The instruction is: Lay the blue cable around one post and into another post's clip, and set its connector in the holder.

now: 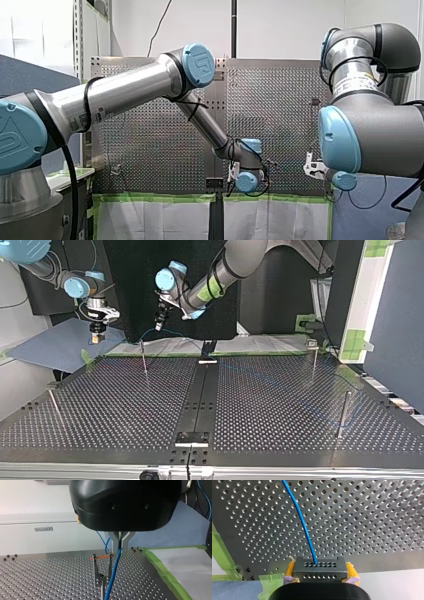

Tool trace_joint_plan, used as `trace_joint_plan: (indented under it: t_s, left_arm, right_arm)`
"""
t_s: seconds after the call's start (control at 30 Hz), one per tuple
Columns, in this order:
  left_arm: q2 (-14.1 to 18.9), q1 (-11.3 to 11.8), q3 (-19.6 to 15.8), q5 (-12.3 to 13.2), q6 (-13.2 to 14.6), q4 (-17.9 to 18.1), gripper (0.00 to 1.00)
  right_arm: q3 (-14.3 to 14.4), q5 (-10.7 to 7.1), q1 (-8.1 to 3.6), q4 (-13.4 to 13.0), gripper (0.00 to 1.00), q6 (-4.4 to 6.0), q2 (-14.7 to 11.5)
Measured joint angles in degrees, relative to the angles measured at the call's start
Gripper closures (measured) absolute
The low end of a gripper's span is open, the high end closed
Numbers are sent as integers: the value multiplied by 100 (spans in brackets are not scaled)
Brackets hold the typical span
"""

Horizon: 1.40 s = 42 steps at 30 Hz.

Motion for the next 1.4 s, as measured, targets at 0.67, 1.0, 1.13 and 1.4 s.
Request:
trace_joint_plan:
  t_s: [0.67, 1.0, 1.13, 1.4]
  left_arm:
    - [-3, 163, 8, 168, -343, 143, 99]
    - [-11, 269, 12, 226, -449, 209, 99]
    - [-18, 311, 21, 228, -465, 210, 99]
    - [-28, 404, 79, 300, -643, 210, 99]
  right_arm:
    - [0, -21, 32, -79, 100, 43, -19]
    - [-6, -29, 12, -140, 100, 64, -19]
    - [-13, -23, 2, -153, 100, 94, -20]
    - [-49, 2, -8, -169, 100, 206, -19]
